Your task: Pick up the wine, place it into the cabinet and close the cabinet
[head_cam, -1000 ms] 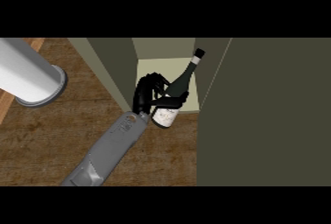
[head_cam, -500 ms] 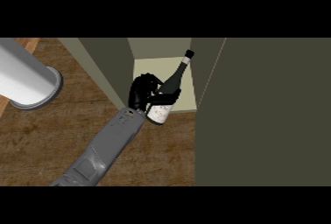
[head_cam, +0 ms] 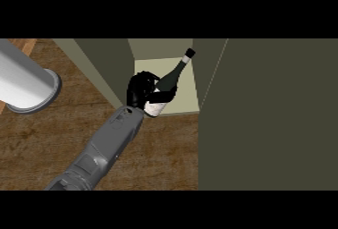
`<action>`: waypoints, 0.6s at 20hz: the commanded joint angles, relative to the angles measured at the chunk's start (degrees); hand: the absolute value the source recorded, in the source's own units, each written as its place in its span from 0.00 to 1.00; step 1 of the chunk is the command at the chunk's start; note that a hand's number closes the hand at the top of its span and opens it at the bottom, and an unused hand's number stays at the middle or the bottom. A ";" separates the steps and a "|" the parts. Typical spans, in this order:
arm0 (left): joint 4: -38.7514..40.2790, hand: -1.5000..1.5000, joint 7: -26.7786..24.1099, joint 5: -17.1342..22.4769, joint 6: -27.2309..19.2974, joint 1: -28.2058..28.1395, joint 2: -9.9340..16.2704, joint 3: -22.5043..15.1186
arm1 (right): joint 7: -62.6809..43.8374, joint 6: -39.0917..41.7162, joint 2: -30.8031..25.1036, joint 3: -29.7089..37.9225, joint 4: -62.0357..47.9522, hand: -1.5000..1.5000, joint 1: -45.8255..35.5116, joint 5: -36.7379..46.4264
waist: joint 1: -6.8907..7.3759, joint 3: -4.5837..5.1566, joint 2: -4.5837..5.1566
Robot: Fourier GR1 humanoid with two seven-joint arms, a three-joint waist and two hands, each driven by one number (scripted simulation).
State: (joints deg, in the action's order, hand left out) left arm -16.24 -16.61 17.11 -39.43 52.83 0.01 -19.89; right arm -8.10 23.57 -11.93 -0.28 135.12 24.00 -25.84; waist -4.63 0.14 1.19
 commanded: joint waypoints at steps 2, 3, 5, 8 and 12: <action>3.10 1.00 -1.37 2.47 -0.29 3.77 -0.01 3.65 | -1.79 -0.44 -0.49 1.16 5.41 0.00 1.82 -5.75 | -0.11 -0.01 0.04; 2.80 1.00 -3.42 3.10 -0.13 2.79 -0.01 3.79 | -1.83 -1.52 0.07 0.58 3.40 0.00 -0.97 -3.50 | 0.09 0.01 0.22; 3.55 1.00 -3.87 4.06 -2.67 4.90 0.00 6.05 | -0.75 0.88 0.17 -1.17 5.79 0.00 3.61 -4.06 | -1.27 0.01 0.20; 6.84 1.00 -5.60 0.23 -4.46 5.96 -0.01 2.45 | -1.74 -0.47 -0.90 0.15 4.98 0.00 0.28 -3.98 | -0.71 0.00 0.41; 9.07 1.00 -4.54 -3.21 -6.50 8.07 -0.01 -1.59 | -0.21 0.99 -0.84 -0.41 1.49 0.00 -1.34 -4.43 | -1.33 -0.05 0.59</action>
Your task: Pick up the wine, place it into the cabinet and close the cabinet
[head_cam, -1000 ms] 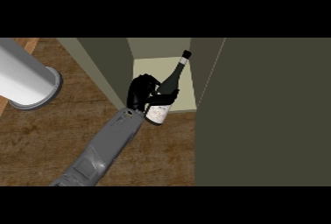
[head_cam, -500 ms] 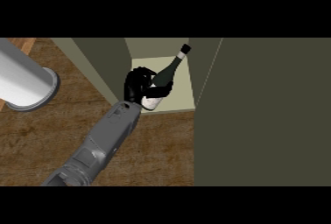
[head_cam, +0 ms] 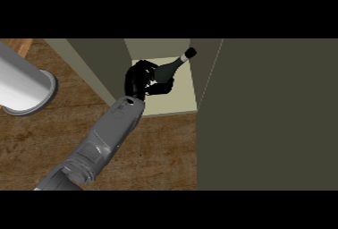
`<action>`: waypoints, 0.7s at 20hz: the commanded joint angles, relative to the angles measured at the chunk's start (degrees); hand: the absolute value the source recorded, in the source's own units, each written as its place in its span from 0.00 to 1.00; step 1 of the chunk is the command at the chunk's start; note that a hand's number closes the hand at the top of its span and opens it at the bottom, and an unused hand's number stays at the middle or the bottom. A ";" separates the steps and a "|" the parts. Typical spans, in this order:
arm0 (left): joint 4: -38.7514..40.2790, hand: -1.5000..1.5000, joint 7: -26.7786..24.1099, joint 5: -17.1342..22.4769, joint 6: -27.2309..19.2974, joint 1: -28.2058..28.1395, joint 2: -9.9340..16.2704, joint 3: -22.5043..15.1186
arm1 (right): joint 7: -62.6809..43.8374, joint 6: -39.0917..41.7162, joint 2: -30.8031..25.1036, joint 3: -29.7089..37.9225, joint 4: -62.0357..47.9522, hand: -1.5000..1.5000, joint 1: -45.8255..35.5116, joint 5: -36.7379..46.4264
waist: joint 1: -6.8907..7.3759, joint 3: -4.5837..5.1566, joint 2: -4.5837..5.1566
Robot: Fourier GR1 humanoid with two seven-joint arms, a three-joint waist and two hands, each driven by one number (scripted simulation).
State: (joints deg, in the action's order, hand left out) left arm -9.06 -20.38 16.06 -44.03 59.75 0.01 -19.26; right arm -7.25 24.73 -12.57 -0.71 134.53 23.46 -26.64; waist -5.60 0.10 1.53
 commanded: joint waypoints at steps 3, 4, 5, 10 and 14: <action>3.81 1.00 1.60 -4.22 -1.78 3.90 -0.01 -4.18 | -1.17 0.69 -1.32 1.28 3.04 0.00 0.37 -4.60 | -0.36 -0.04 0.05; 2.66 1.00 0.36 -4.25 -1.42 2.48 -0.01 -4.56 | -2.32 -1.28 0.11 -0.69 4.18 0.00 0.13 -3.79 | -0.59 0.02 0.15; 4.80 1.00 2.19 -4.69 -1.25 5.34 -0.01 -4.44 | -0.31 1.60 -1.00 0.53 2.99 0.00 1.75 -4.35 | -1.32 -0.05 0.27; 1.07 1.00 4.68 -3.72 -3.12 4.34 0.00 -4.79 | -0.73 0.22 -0.48 0.40 2.25 0.00 -1.08 -4.76 | -1.63 0.01 0.42; 0.70 1.00 9.73 -4.02 -3.85 4.96 0.00 -6.52 | -1.66 0.32 -1.30 0.80 3.30 0.00 -0.59 -5.54 | -2.12 -0.04 0.16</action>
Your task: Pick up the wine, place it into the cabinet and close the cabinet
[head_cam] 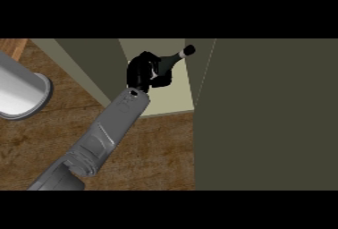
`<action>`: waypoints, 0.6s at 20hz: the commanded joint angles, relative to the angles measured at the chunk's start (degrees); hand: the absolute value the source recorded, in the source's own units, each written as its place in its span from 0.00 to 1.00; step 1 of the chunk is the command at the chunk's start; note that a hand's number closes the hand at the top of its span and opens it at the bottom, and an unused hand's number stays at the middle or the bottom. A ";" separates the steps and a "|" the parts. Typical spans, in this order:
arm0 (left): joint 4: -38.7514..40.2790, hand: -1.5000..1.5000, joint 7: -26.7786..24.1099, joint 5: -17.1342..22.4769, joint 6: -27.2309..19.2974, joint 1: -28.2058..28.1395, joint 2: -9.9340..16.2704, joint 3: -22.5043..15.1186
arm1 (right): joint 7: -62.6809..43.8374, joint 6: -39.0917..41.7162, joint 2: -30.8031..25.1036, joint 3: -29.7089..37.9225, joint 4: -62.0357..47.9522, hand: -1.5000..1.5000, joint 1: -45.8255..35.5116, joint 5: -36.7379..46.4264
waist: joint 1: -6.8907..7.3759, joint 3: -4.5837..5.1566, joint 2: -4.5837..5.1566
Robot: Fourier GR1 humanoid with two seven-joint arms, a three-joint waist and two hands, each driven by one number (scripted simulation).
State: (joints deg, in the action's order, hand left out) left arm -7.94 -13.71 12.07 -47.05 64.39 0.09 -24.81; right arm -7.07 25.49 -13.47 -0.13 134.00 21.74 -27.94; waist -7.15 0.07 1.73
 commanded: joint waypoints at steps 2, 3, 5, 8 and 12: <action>-0.91 1.00 4.57 -0.75 -2.42 -0.54 -0.08 -2.44 | -0.77 1.30 -0.78 0.33 3.73 0.00 2.41 -5.17 | -1.05 -0.05 -0.16; 1.62 1.00 5.92 -1.44 -2.20 1.90 -0.08 -2.71 | 0.77 1.39 0.20 -0.06 1.85 0.00 1.34 -3.46 | -1.56 -0.07 0.31; 2.46 1.00 9.43 -2.23 -1.59 3.18 -0.08 -3.82 | -1.75 -0.07 0.00 -1.55 5.13 0.00 2.02 -3.15 | -1.30 -0.01 0.04; 4.29 1.00 11.46 -3.92 -3.65 2.84 -0.09 -5.60 | -1.20 -0.50 0.18 -1.16 1.89 0.00 -0.24 -3.02 | -0.95 -0.03 0.49; 3.46 0.00 13.11 -4.86 -7.68 2.39 -0.09 -6.52 | -0.71 1.92 -1.99 0.77 2.84 0.00 1.44 -4.20 | -1.30 -0.05 0.15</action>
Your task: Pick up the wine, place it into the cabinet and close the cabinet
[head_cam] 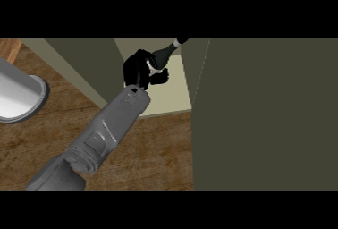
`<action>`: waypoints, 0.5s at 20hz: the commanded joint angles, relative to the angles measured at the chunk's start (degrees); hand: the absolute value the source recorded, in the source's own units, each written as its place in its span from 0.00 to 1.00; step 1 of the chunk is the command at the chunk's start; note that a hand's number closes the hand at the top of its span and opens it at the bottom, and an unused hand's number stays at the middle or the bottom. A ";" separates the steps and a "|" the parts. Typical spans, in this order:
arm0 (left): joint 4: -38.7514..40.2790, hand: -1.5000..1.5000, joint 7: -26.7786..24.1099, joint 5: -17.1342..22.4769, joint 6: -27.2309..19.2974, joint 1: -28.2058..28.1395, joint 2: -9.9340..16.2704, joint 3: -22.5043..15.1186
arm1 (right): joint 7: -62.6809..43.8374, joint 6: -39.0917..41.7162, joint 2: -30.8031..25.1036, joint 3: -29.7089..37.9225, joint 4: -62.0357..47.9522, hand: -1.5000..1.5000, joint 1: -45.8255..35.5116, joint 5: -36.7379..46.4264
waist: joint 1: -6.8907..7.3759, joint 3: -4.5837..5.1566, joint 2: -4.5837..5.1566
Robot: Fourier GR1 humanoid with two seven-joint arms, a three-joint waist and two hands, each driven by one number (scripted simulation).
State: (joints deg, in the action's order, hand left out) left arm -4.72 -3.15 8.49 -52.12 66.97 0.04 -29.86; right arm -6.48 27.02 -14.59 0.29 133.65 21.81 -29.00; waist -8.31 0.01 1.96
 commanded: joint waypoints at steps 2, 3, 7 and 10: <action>-0.98 0.00 3.54 -2.15 -2.32 -1.12 -0.04 -2.60 | -1.24 -1.32 1.29 -1.90 3.00 0.00 0.57 -1.90 | 0.28 0.03 -0.13; 0.86 0.00 1.87 -2.68 -1.91 -1.85 -0.04 -2.87 | -0.79 0.03 -0.41 0.47 1.07 0.00 0.56 -3.04 | 0.16 0.02 0.32; 1.23 0.00 7.02 -4.65 -2.15 -2.02 -0.04 -4.96 | -0.63 -0.15 0.20 -0.42 2.91 0.00 1.25 -3.06 | -0.17 0.00 -0.08; 2.19 0.00 6.59 -4.67 -2.28 -1.68 -0.04 -4.65 | -1.00 -1.11 0.25 -0.55 1.80 0.00 -0.47 -1.95 | 0.20 0.09 0.46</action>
State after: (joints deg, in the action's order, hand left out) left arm -3.06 1.74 4.74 -53.61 65.41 0.04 -33.69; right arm -6.22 26.94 -14.37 -0.32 133.49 21.52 -29.47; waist -8.07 0.07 2.18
